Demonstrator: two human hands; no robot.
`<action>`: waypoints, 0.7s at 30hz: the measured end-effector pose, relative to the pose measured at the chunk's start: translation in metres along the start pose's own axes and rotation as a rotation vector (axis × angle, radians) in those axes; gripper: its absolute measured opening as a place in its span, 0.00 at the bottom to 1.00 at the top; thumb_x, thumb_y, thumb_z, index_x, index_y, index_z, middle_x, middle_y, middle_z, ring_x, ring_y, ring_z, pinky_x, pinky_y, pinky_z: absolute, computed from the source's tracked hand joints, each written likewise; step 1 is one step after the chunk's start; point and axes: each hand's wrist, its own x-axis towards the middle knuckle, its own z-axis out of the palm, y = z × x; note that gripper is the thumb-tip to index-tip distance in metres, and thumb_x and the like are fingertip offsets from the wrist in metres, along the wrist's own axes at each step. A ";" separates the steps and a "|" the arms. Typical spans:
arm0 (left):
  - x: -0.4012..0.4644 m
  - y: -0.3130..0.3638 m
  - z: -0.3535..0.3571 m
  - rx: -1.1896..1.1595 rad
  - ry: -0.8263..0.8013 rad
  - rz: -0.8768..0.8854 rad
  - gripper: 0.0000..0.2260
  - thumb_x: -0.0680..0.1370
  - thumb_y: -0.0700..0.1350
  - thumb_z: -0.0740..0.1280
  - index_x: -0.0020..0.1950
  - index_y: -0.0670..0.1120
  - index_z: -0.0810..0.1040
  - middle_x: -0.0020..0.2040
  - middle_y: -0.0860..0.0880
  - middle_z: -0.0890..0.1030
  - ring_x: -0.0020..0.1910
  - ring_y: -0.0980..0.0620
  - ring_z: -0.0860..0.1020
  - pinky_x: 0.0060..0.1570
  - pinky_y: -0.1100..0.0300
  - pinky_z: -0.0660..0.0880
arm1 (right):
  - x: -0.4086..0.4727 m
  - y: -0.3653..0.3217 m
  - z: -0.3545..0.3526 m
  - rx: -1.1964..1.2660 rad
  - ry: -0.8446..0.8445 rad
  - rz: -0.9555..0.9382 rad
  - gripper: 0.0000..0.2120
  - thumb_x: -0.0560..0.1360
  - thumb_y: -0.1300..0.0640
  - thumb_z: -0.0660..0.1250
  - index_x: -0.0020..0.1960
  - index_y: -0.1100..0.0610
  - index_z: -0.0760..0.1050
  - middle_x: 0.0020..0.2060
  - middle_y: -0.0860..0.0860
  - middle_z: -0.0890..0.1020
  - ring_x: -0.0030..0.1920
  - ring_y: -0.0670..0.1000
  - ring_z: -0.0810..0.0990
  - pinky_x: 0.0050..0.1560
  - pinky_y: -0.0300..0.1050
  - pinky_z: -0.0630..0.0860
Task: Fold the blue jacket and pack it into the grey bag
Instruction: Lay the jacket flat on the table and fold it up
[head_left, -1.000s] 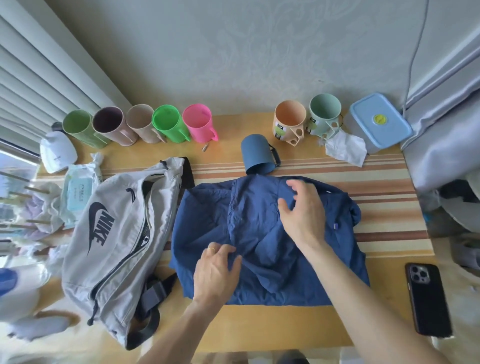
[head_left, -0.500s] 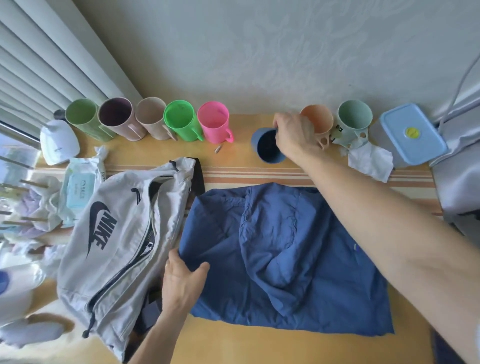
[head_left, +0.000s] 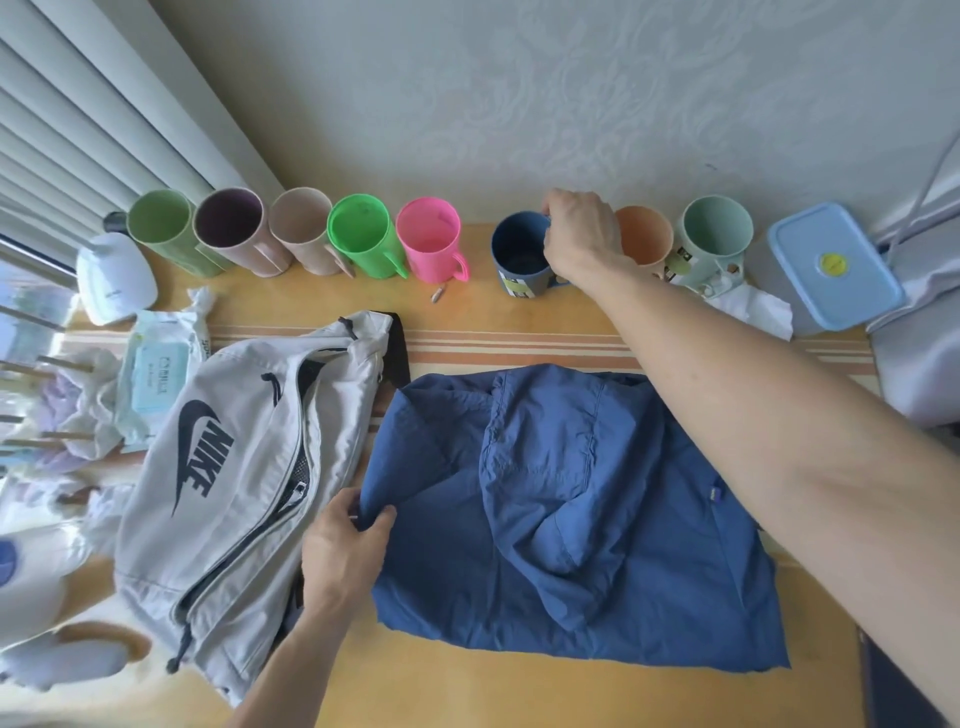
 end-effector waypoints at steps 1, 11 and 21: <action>-0.002 0.000 0.000 0.020 0.030 0.026 0.02 0.75 0.48 0.72 0.46 0.51 0.81 0.39 0.53 0.84 0.41 0.50 0.82 0.45 0.48 0.80 | -0.003 0.000 -0.002 0.018 0.012 0.000 0.14 0.77 0.65 0.65 0.63 0.61 0.75 0.57 0.63 0.81 0.57 0.65 0.80 0.51 0.53 0.75; -0.045 0.029 -0.001 -0.042 0.149 0.187 0.03 0.75 0.46 0.73 0.43 0.50 0.80 0.37 0.55 0.82 0.41 0.55 0.81 0.40 0.58 0.73 | -0.199 0.064 0.009 0.475 0.296 0.034 0.11 0.81 0.55 0.63 0.61 0.55 0.77 0.53 0.51 0.82 0.53 0.55 0.80 0.53 0.51 0.76; -0.144 0.137 0.112 0.158 -0.217 0.719 0.10 0.78 0.54 0.67 0.52 0.49 0.72 0.43 0.49 0.80 0.43 0.46 0.80 0.41 0.53 0.73 | -0.361 0.116 0.060 0.743 -0.234 0.209 0.15 0.79 0.63 0.62 0.52 0.43 0.79 0.48 0.37 0.83 0.51 0.39 0.80 0.50 0.34 0.74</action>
